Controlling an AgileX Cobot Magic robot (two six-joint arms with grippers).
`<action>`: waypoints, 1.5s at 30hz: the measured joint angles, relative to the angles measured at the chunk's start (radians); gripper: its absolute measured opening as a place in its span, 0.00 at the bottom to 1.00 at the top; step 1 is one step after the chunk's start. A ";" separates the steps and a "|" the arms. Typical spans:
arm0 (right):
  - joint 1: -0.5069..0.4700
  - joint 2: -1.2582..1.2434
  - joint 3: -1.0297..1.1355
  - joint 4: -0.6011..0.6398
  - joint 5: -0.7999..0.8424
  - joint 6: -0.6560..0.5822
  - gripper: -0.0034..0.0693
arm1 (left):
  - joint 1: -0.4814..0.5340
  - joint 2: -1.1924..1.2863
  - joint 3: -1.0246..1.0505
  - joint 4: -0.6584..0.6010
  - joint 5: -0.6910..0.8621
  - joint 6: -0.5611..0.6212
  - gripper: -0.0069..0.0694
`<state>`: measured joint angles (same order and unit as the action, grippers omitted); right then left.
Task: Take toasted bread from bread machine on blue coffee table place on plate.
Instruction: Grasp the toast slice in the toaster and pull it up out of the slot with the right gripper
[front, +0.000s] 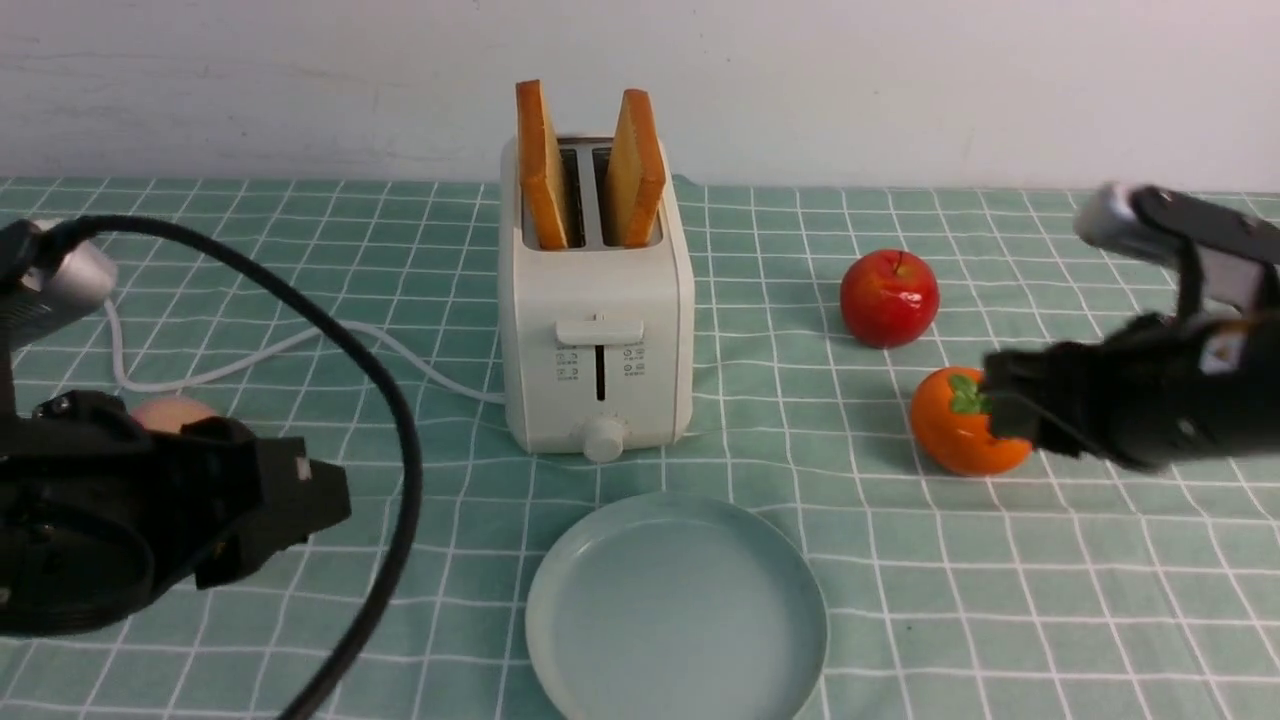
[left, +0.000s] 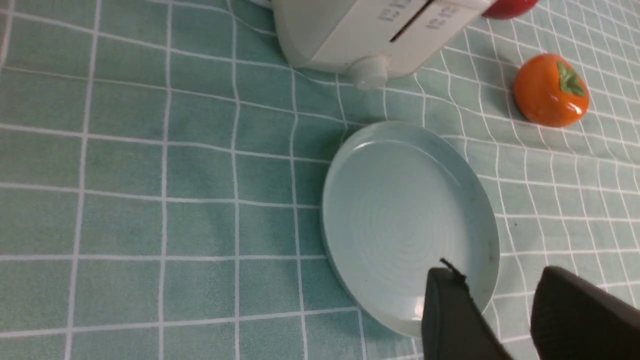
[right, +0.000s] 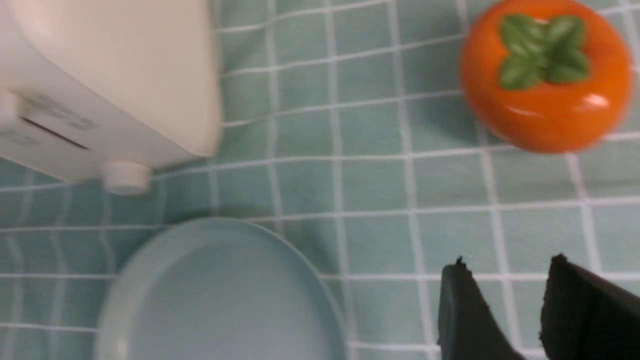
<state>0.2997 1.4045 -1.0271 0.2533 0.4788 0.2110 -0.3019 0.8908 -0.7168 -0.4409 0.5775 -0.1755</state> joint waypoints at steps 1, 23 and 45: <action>0.002 0.008 -0.012 0.000 0.000 0.000 0.38 | -0.002 0.000 0.000 0.000 0.000 0.002 0.40; 0.145 0.641 -0.847 0.374 -0.088 -0.373 0.55 | -0.043 0.008 0.000 0.003 -0.021 0.010 0.40; 0.145 0.682 -0.857 0.386 -0.127 -0.374 0.04 | -0.043 0.008 0.000 0.039 -0.018 0.010 0.40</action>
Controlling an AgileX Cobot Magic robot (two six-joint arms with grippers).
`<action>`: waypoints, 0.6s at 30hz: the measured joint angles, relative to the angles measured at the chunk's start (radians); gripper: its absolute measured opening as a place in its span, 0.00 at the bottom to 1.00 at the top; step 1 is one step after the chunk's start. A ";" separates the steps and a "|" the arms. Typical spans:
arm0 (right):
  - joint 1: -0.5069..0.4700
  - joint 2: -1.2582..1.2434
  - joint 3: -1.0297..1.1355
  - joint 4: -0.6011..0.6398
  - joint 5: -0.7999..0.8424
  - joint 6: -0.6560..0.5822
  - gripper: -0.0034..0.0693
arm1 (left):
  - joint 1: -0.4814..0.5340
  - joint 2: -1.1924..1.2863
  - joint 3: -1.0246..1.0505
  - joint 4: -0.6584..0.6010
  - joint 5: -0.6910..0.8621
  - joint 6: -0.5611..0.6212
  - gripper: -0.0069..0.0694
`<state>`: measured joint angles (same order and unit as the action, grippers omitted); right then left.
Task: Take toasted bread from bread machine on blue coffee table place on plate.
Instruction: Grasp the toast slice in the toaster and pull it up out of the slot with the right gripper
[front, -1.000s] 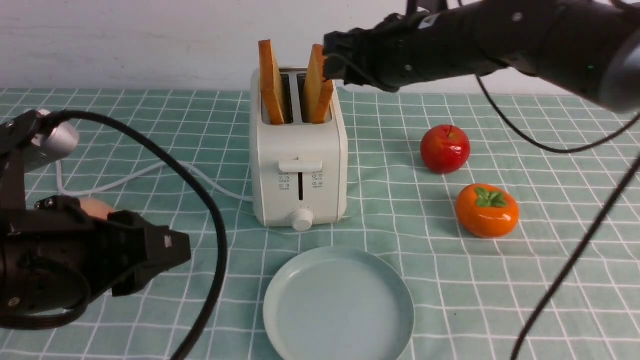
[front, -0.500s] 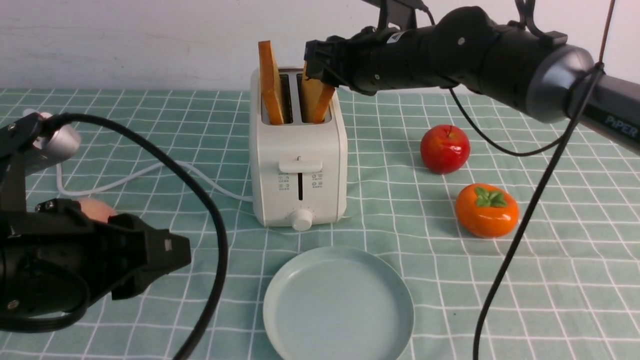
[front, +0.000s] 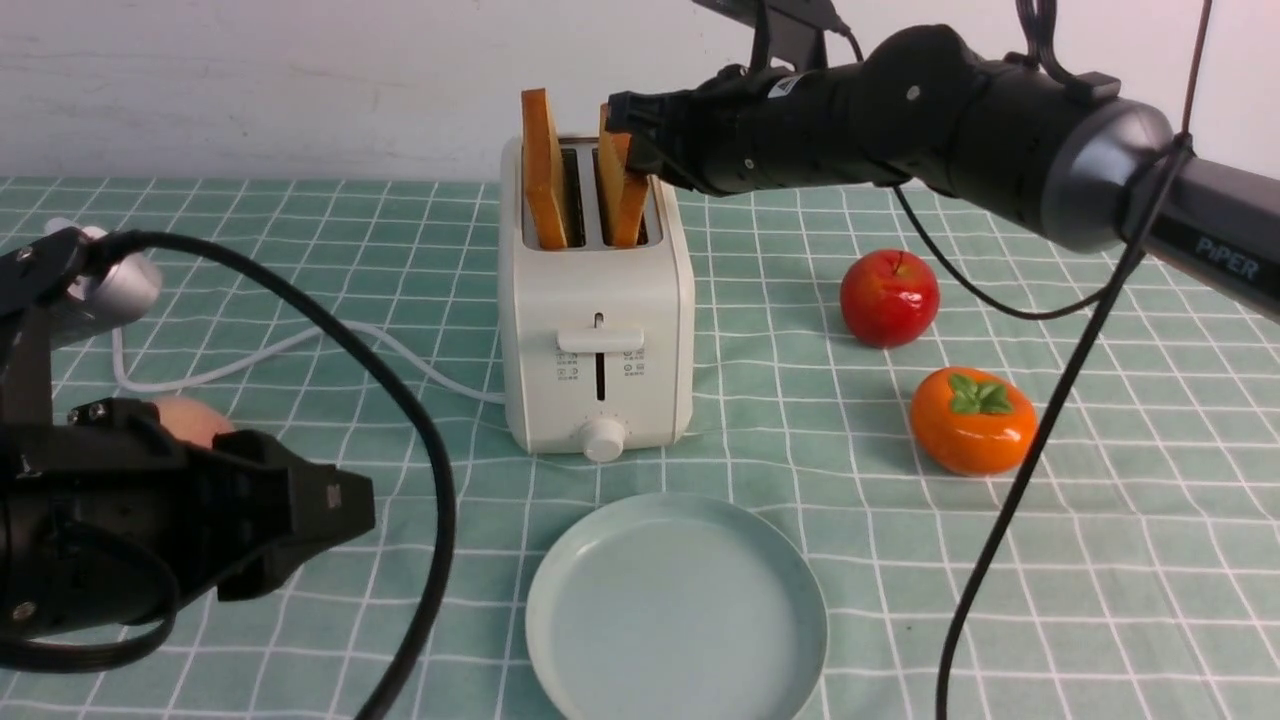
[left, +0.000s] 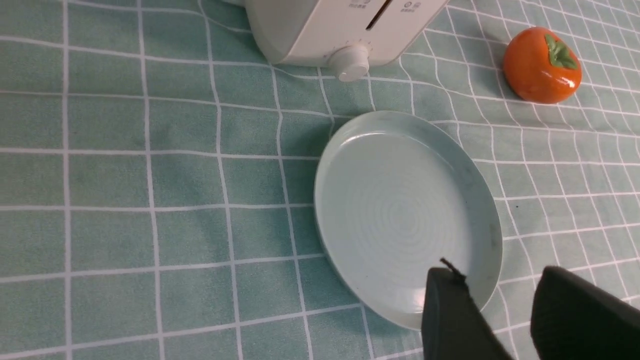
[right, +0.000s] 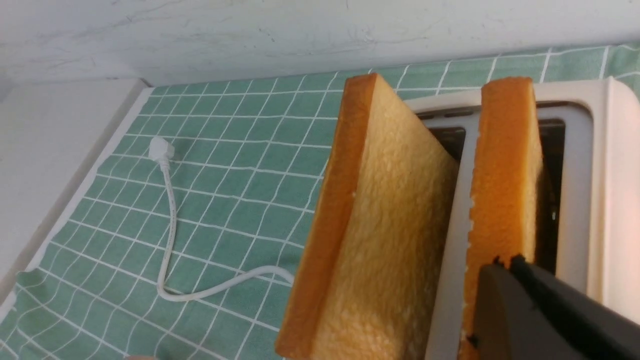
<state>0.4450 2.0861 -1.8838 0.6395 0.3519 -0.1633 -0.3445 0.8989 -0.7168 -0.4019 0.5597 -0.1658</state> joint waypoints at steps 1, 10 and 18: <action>0.000 0.000 0.000 0.000 0.000 0.000 0.03 | 0.000 0.000 0.000 0.005 0.003 0.000 0.40; 0.000 0.000 0.000 0.000 0.001 0.000 0.02 | 0.000 0.000 0.000 0.019 0.029 0.000 0.40; 0.000 -0.051 0.002 -0.088 0.057 0.000 0.23 | 0.000 0.000 0.000 0.029 0.030 0.000 0.40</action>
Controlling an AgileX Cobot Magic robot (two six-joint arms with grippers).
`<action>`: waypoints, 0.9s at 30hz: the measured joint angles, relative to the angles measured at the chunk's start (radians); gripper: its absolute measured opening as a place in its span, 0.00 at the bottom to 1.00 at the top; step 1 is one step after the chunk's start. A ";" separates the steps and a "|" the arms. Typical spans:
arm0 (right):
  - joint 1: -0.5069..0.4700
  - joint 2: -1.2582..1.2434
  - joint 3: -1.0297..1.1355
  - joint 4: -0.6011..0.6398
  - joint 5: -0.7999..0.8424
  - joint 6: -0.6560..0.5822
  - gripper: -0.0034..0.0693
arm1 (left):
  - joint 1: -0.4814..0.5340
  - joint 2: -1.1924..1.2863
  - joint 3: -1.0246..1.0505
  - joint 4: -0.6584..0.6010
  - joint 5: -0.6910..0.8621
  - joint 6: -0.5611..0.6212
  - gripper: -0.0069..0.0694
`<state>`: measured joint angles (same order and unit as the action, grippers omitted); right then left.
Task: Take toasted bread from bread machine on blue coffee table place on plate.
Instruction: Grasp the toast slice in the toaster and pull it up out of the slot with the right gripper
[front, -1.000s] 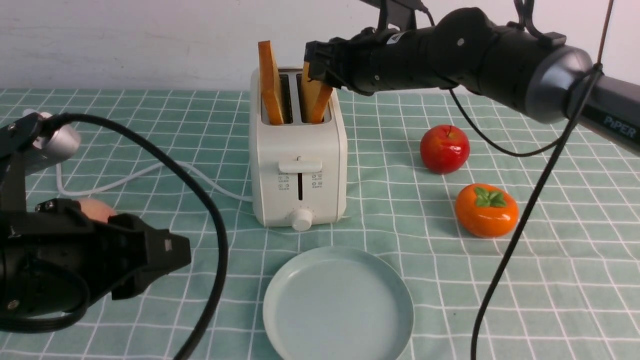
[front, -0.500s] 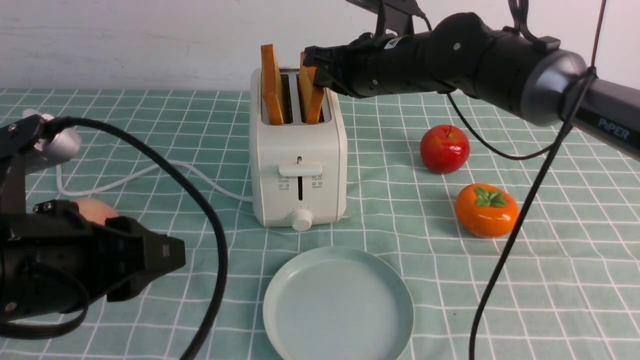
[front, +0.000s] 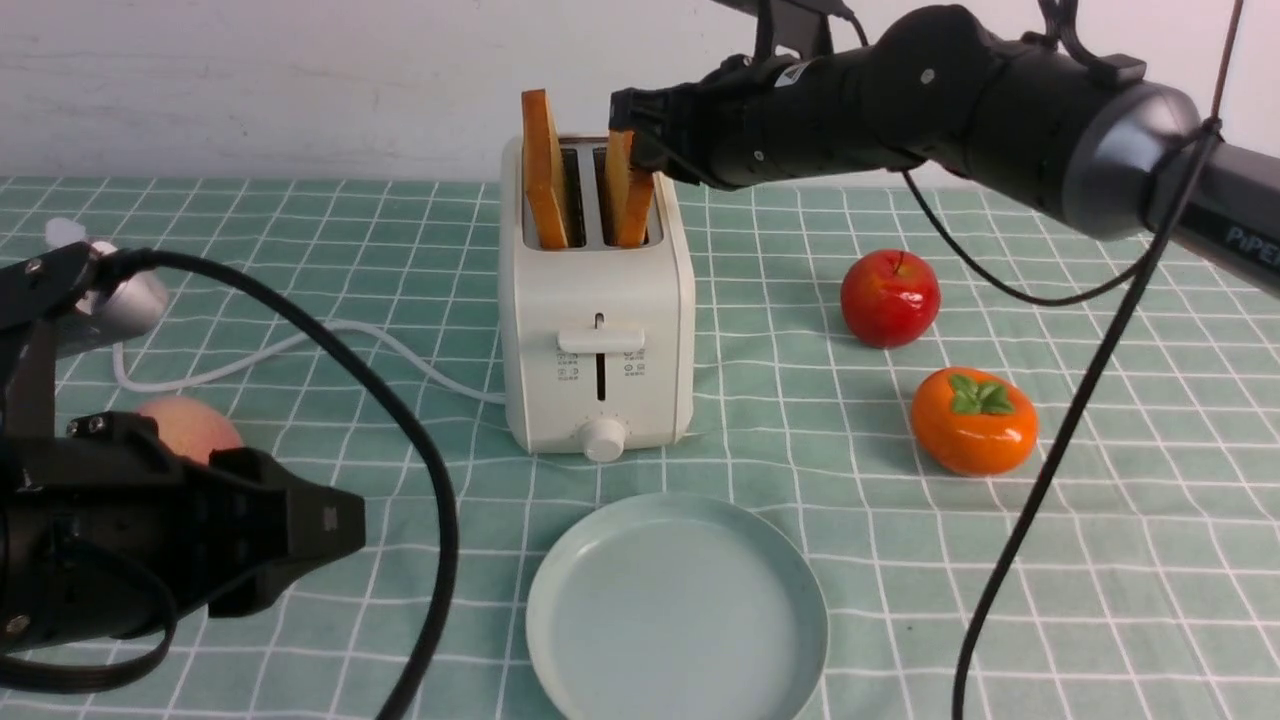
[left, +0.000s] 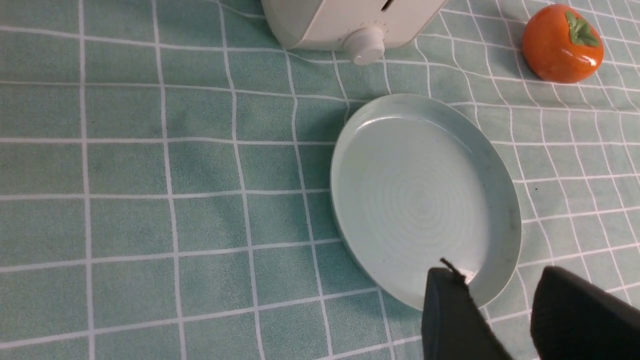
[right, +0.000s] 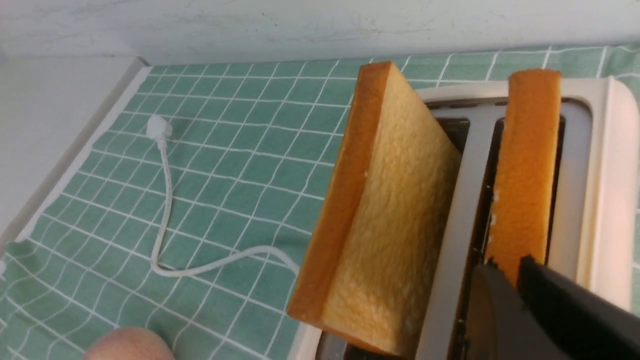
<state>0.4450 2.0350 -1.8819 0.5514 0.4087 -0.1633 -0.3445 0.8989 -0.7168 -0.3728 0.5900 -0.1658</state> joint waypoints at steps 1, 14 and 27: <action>0.000 -0.003 0.000 -0.004 0.000 0.000 0.25 | 0.000 0.000 0.000 0.000 0.000 0.000 0.40; 0.000 0.056 0.000 -0.040 -0.017 0.000 0.97 | 0.000 0.000 0.000 0.003 0.000 0.002 0.40; -0.002 -0.022 -0.024 -0.034 -0.016 0.000 0.19 | 0.000 0.000 0.000 0.004 0.000 0.002 0.40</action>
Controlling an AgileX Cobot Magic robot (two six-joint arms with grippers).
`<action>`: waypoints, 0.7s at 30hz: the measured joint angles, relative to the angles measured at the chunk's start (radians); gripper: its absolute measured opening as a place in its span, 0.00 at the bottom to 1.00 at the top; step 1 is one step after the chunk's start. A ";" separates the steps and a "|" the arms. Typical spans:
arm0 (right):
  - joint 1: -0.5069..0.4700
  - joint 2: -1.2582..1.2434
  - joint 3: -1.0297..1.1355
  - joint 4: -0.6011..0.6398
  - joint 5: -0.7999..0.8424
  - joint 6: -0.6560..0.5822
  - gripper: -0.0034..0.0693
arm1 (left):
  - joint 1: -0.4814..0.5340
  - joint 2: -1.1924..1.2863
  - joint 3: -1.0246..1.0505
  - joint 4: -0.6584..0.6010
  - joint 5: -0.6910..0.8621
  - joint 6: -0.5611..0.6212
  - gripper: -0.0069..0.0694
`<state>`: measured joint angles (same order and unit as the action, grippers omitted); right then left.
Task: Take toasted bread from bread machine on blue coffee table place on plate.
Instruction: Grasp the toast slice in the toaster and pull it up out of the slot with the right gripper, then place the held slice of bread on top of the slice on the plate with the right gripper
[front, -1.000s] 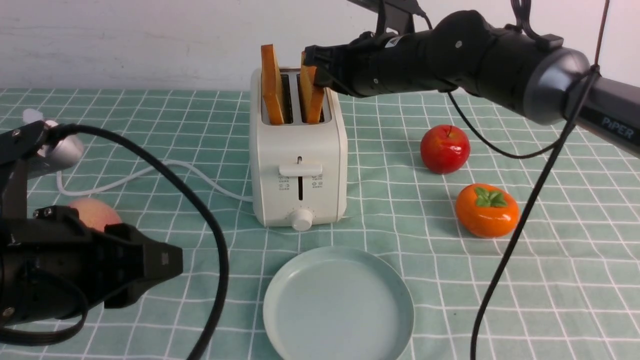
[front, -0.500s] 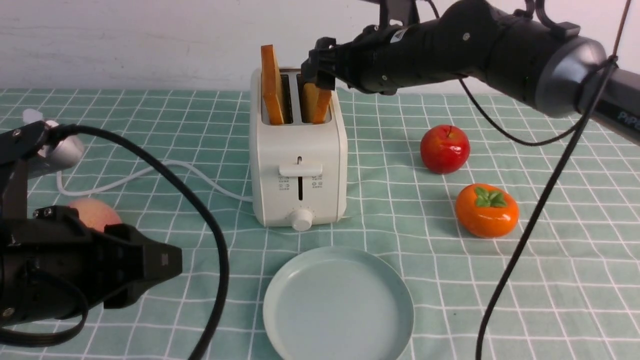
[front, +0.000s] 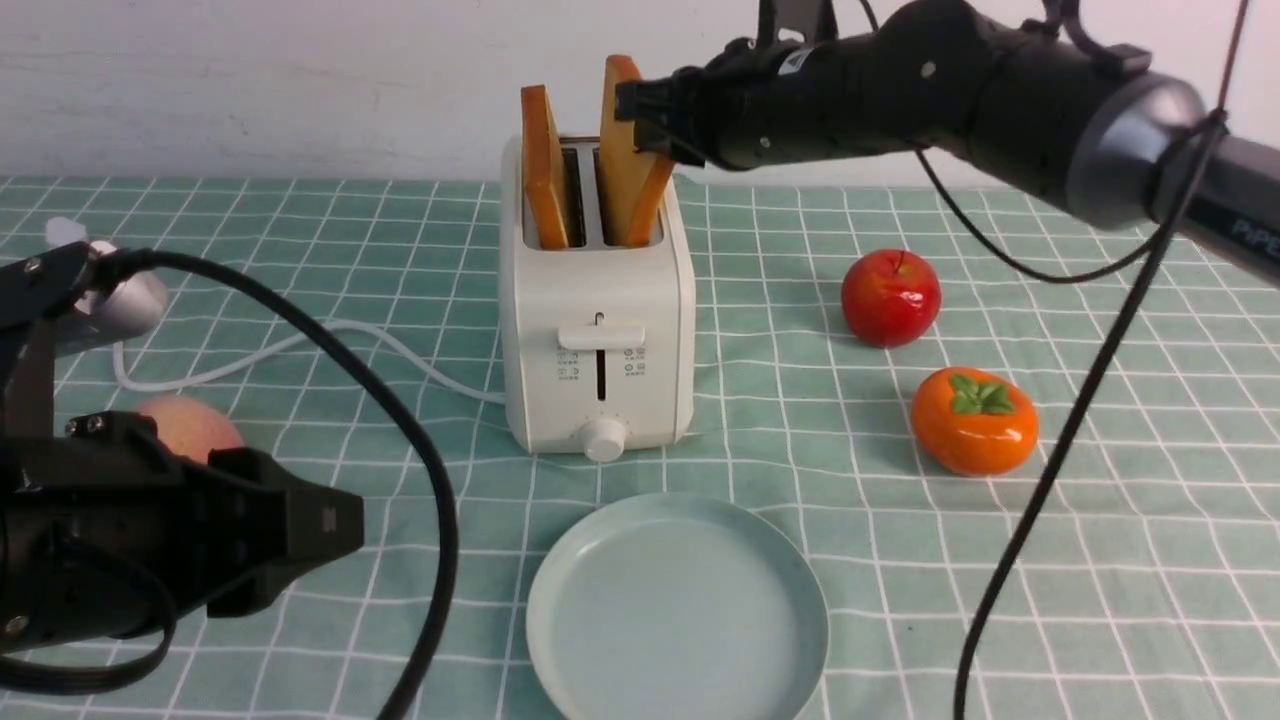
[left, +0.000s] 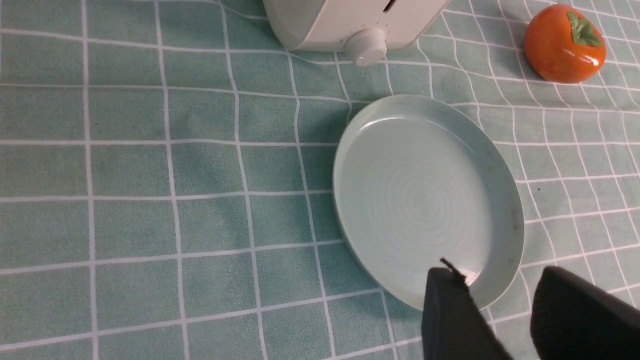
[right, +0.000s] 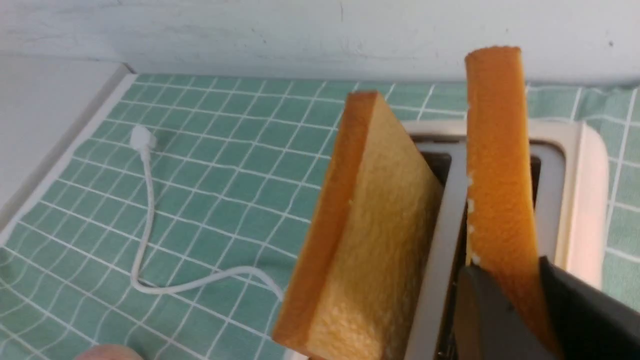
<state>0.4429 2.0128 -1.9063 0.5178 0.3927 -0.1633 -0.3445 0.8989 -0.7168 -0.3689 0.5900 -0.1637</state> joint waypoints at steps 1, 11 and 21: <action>-0.002 -0.033 0.000 -0.011 0.022 -0.005 0.19 | 0.000 0.000 0.000 0.000 0.000 0.000 0.40; -0.097 -0.312 0.021 -0.103 0.463 -0.042 0.19 | 0.000 0.000 0.000 0.000 0.026 0.000 0.40; -0.068 -0.404 0.585 0.374 0.463 -0.270 0.19 | 0.000 0.000 0.000 0.000 0.051 0.000 0.40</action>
<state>0.3748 1.6086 -1.3215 0.8914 0.8561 -0.4333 -0.3445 0.8989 -0.7168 -0.3689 0.6412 -0.1637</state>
